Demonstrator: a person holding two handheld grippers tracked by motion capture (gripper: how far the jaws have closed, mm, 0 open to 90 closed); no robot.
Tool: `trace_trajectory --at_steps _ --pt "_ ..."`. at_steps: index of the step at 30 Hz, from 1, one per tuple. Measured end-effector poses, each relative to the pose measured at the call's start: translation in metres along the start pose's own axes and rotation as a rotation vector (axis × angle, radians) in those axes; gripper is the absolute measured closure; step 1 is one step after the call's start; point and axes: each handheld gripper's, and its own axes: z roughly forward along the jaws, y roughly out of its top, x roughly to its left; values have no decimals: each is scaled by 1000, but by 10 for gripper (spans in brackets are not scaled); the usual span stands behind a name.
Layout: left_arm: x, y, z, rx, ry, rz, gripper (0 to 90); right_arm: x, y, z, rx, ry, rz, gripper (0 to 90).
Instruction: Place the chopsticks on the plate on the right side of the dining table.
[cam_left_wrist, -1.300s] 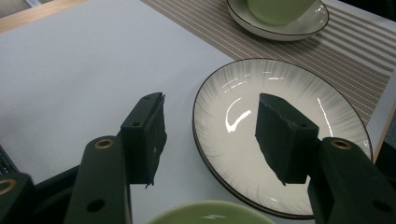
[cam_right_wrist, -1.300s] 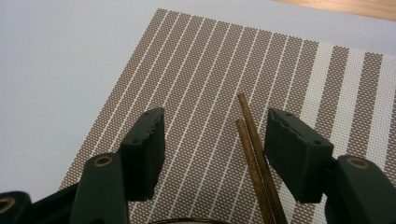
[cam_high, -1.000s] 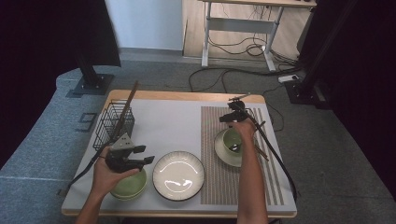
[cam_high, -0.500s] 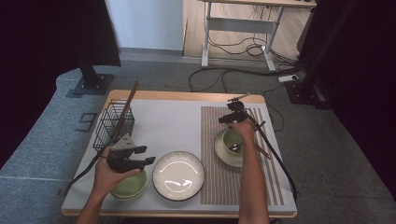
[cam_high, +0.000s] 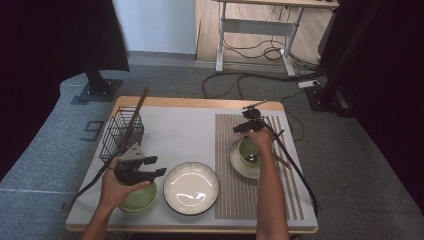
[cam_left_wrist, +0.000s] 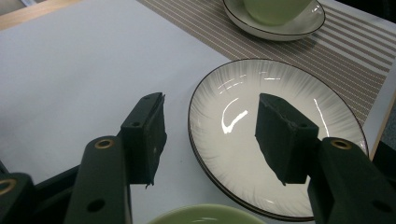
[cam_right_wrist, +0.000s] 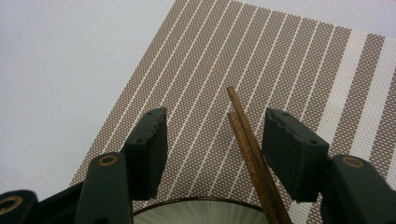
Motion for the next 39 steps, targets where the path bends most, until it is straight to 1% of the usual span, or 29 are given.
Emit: trace_trajectory --at_steps 3,5,8,13,19,25,27,29,33,37,39 --pt "0 0 0 -2 0 -1 428 -1 1 0 -16 -5 7 407" --pt "0 0 -1 -4 1 -2 428 -2 1 0 -16 -17 13 402" --pt "1 0 0 -1 1 0 428 -3 2 2 -13 -20 16 401" --pt "0 0 0 1 0 1 428 -1 2 4 -3 -3 20 403" --pt "0 0 0 -1 1 0 428 1 0 5 14 11 6 411" --pt "-1 1 0 -3 -1 5 428 3 0 2 26 42 -17 426" --pt "-2 2 0 -3 -1 5 428 4 0 2 27 47 -25 426" --pt "-2 2 0 -3 -2 6 428 4 0 1 24 46 -23 425" --pt "-2 2 -1 -4 0 6 428 4 0 1 18 41 -20 420" --pt "-2 2 0 -2 -1 7 428 2 1 -1 -18 7 -9 409" --pt "-2 1 0 0 -2 7 428 2 2 -2 -25 -9 2 406"
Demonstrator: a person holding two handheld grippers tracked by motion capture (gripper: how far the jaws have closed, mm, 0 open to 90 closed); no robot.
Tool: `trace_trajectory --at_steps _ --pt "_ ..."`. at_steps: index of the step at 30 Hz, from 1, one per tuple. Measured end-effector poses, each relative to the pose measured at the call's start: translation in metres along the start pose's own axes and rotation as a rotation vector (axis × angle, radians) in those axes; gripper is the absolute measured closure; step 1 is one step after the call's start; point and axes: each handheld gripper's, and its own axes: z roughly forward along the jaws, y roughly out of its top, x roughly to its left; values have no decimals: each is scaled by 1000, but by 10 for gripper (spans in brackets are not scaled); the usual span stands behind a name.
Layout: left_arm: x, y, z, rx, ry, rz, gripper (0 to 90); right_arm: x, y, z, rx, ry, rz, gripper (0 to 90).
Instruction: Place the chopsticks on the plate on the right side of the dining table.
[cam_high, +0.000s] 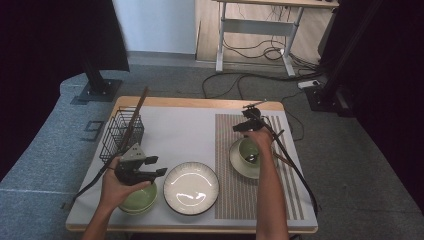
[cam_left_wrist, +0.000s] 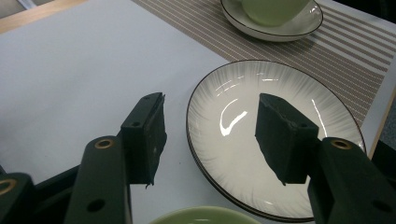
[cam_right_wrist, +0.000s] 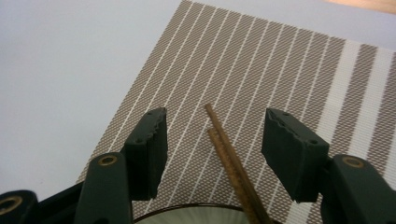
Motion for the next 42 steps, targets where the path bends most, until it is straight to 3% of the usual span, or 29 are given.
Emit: trace_trajectory --at_steps 6,13,19,25,29,42 --pt "0 0 1 4 3 2 428 -3 1 1 -6 -29 3 384" --pt "0 -1 3 9 0 2 428 -9 1 1 -22 -100 46 369" --pt "0 -1 1 2 4 0 429 -13 2 1 -15 -133 71 365" --pt "-1 -1 2 6 1 2 428 -15 1 4 -2 -149 72 362" --pt "-1 0 1 -7 -29 -5 428 -17 2 4 -9 -163 69 362" --pt "-1 0 -2 -11 -13 1 428 -20 0 7 39 -213 58 355"
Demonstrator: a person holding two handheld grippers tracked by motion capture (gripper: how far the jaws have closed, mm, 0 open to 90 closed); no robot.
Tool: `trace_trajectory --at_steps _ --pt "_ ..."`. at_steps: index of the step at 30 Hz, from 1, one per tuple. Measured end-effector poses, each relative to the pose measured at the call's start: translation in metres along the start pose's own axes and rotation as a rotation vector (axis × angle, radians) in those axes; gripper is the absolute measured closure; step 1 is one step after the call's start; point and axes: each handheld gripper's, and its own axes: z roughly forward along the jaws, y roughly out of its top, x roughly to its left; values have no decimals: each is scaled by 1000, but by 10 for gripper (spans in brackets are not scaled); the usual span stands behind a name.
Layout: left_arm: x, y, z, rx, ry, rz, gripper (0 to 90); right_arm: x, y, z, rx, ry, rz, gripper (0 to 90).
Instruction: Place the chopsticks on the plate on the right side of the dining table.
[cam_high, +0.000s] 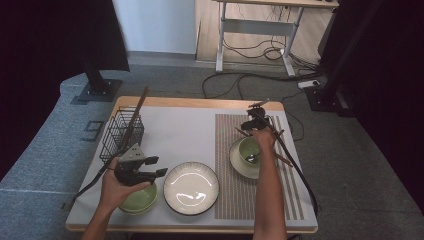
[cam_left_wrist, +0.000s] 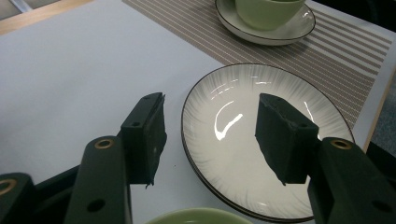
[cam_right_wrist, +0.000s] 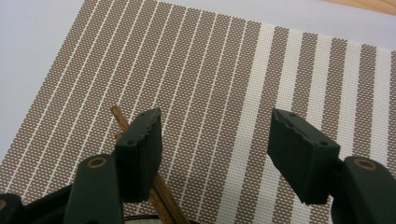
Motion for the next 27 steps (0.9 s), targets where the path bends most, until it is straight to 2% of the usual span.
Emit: trace_trajectory --at_steps 8,18,27 --pt "0 0 1 1 -1 -2 428 0 0 -1 -5 5 -12 355" --pt "-1 0 4 12 0 0 428 -4 2 0 -11 10 1 355" --pt "-1 -1 6 22 1 3 428 0 3 4 -13 32 -2 359"
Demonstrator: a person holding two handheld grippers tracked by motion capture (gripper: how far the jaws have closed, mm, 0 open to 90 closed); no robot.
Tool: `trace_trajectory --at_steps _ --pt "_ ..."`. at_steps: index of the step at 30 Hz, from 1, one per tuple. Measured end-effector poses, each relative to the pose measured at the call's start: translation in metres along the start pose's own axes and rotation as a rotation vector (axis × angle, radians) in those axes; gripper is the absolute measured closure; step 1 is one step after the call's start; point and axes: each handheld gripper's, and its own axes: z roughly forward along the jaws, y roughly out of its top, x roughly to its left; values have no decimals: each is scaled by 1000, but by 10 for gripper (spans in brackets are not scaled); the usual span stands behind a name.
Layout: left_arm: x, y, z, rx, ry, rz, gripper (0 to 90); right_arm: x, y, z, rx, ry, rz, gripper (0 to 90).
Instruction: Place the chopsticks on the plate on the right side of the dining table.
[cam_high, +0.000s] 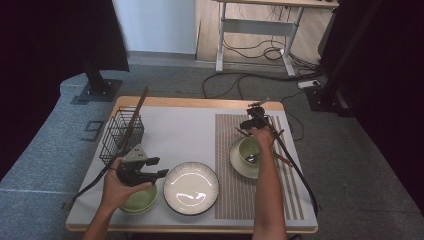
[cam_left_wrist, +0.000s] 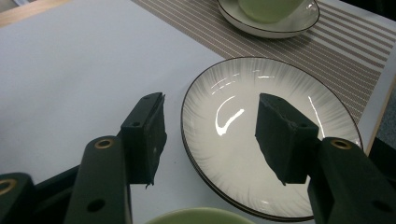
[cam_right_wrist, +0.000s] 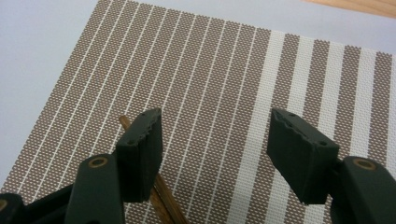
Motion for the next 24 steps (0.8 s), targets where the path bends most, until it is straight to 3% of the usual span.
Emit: trace_trajectory --at_steps 9,14,18,24 --pt "0 0 0 0 0 0 428 1 0 1 12 4 -28 359" --pt "0 0 1 4 1 1 428 5 0 0 27 17 -100 358" --pt "0 0 1 4 1 0 428 7 1 -3 25 34 -130 359" --pt "0 0 2 5 0 -1 428 6 3 -8 -13 46 -98 363"
